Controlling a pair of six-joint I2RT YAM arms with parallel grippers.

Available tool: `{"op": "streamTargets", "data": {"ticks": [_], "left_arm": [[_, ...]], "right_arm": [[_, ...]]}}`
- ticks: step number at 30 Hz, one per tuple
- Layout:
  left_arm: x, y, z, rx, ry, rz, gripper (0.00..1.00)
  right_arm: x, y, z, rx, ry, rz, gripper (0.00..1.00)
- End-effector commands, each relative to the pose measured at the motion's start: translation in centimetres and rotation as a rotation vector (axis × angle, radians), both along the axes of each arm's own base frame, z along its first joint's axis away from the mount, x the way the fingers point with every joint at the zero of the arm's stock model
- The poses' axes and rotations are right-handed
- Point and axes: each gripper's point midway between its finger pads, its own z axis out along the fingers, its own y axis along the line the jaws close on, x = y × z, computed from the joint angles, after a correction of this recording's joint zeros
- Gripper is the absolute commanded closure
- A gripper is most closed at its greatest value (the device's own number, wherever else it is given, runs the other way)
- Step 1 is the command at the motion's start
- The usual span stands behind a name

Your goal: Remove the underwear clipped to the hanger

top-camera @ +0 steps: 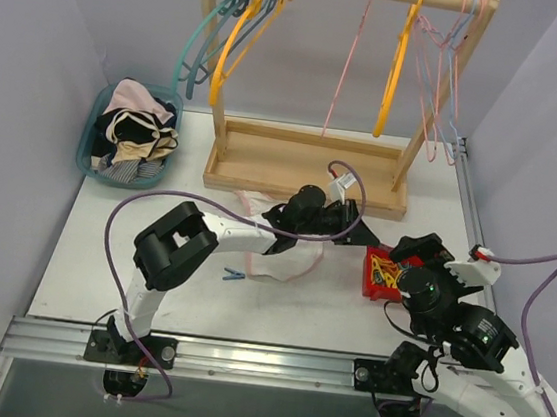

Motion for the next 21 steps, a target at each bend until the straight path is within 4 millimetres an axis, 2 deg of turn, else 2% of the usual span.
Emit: {"op": "streamTargets", "data": {"ticks": [1, 5, 6, 8, 9, 12, 15, 16, 18, 19, 20, 21], "left_arm": [[-1.0, -2.4, 4.1, -0.060, -0.088, -0.068, 0.84], [-1.1, -3.3, 3.7, 0.000, -0.107, -0.065, 0.47], [-1.2, -3.6, 3.5, 0.028, -0.118, -0.068, 0.23], [-1.4, -3.8, 3.5, 0.047, -0.132, -0.064, 0.06], [-1.5, -3.8, 3.3, 0.059, -0.136, -0.065, 0.03], [-1.5, -3.6, 3.3, 0.068, -0.143, -0.054, 0.06], [-0.8, -1.7, 2.7, 0.102, -0.150, 0.005, 0.06], [-1.0, 0.1, 2.1, 0.128, -0.144, 0.030, 0.06], [0.8, 3.4, 1.2, 0.178, -0.154, 0.142, 0.06], [1.0, 5.3, 3.6, 0.153, -0.182, 0.187, 0.06], [1.6, 8.4, 0.5, 0.246, -0.149, 0.254, 0.06], [1.8, 10.2, 0.4, 0.276, -0.156, 0.287, 0.06]], "right_arm": [[-0.7, -2.3, 0.6, -0.007, -0.048, -0.082, 0.00], [-1.0, -2.8, 0.7, 0.003, -0.057, -0.088, 0.00], [-1.0, -2.8, 0.7, 0.005, -0.059, -0.088, 0.00], [-1.0, -2.9, 0.8, 0.010, -0.062, -0.089, 0.00], [-1.0, -2.9, 0.9, 0.010, -0.063, -0.089, 0.00], [-1.0, -2.9, 1.0, 0.007, -0.062, -0.088, 0.00], [-1.0, -2.6, 0.9, -0.012, -0.050, -0.069, 0.00], [-0.7, -1.9, 0.9, 0.001, -0.050, -0.043, 0.00], [-0.5, -0.9, 0.3, -0.046, -0.021, 0.021, 0.00], [-0.1, 0.0, 0.6, -0.033, -0.034, 0.051, 0.00], [0.0, 1.2, 0.1, -0.026, -0.014, 0.111, 0.00], [0.2, 2.0, -0.7, -0.042, 0.003, 0.150, 0.00]]}}
